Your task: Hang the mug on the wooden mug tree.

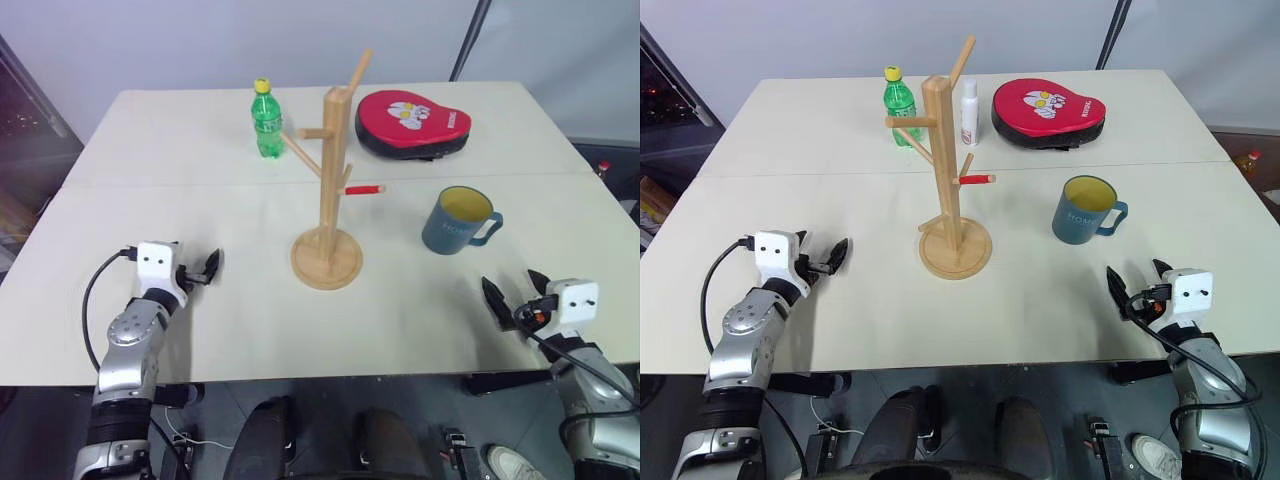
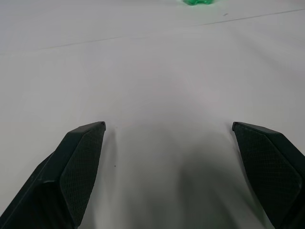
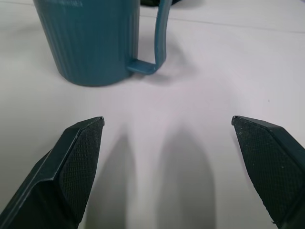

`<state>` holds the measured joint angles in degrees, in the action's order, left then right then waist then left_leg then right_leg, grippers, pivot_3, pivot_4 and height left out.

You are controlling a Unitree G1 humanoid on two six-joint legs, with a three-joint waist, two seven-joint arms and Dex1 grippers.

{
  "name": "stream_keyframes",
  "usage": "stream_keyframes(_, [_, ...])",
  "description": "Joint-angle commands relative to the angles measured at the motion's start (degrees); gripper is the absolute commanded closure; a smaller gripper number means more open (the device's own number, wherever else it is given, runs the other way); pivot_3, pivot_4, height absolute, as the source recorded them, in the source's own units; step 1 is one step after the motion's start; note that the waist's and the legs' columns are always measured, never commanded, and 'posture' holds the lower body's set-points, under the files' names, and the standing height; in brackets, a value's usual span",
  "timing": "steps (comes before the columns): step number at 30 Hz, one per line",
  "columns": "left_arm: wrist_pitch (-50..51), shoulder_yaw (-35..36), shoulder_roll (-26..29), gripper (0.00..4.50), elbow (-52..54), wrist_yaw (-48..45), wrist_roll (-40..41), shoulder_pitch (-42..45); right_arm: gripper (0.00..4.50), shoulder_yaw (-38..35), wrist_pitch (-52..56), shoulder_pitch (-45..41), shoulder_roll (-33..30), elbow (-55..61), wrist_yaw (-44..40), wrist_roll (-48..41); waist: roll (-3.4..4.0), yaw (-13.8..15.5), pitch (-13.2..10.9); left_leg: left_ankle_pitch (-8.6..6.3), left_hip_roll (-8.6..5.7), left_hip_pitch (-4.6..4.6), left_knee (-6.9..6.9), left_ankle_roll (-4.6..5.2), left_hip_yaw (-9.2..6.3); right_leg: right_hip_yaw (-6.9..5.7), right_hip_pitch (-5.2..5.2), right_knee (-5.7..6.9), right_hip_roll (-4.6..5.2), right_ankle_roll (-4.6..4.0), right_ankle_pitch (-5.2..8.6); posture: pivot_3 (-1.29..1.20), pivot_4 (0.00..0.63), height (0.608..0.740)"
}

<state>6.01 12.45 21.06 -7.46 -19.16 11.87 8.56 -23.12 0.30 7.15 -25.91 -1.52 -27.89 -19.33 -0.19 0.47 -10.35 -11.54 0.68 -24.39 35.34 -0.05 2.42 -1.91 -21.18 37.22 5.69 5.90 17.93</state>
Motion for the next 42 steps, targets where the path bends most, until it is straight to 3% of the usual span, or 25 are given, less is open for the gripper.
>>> stream_keyframes(1, [0.86, -0.47, 0.43, 0.00, 2.07, -0.08, -0.69, -0.95, 0.05, -1.18, -1.43, -0.77, -1.01, 0.10, -0.04, 0.05, 0.00, 0.00, 0.00, 0.00, 0.00, 0.00, 0.00, 0.00, 0.01, 0.01, -0.01, 0.00, 0.00, 0.00, 0.00, 0.00, 0.150, 0.740])
stream_keyframes(10, [2.17, -1.69, -0.43, 0.00, 5.49, -3.58, 1.88, -1.83, 0.05, -1.62, -1.69, -0.40, -0.45, 0.15, 0.55, 0.01, 0.00, 0.10, 0.00, 0.00, 0.00, -0.01, 0.00, 0.00, 0.05, 0.04, -0.02, -0.01, 0.01, 0.00, 0.00, 0.00, 0.150, 0.740])
stream_keyframes(14, [2.28, -4.54, 0.04, 0.00, 11.78, -13.03, 7.28, -3.61, 0.05, -2.22, -2.68, -1.42, -0.36, -1.29, 1.24, -0.19, 0.00, 0.09, 0.00, 0.00, 0.00, -0.02, 0.00, 0.00, 0.07, 0.05, -0.03, -0.02, 0.02, -0.01, 0.00, 0.00, 0.150, 0.740])
stream_keyframes(20, [5.69, -14.80, 5.68, 0.00, 25.43, -30.14, 13.46, -8.08, 0.05, -1.56, -4.31, -4.94, -0.42, -3.29, 2.76, 0.61, 0.07, -0.37, 0.04, 0.00, 0.03, -0.02, -0.04, 0.00, 0.14, 0.15, -0.09, -0.03, 0.03, -0.26, 0.07, 0.00, 0.150, 0.740])
stream_keyframes(27, [9.27, -18.52, 7.40, 0.00, 31.24, -33.01, 15.32, -6.69, 0.05, 0.43, -5.75, -7.97, 0.92, -5.16, 3.73, 1.73, 0.11, -0.46, 0.07, 0.00, 0.06, -0.01, -0.05, 0.01, 0.18, 0.20, -0.10, -0.05, -0.01, -0.30, 0.06, 0.00, 0.150, 0.740])
stream_keyframes(42, [9.16, -21.25, 6.75, 0.00, 31.94, -31.96, 13.55, -4.45, 0.05, 3.36, -5.83, -16.10, 0.49, -9.31, 4.88, 3.84, 0.11, -1.16, 0.06, 0.01, 0.08, 0.00, -0.01, 0.02, 0.19, 0.20, -0.09, -0.01, -0.12, -0.11, -0.04, 0.00, 0.150, 0.740])
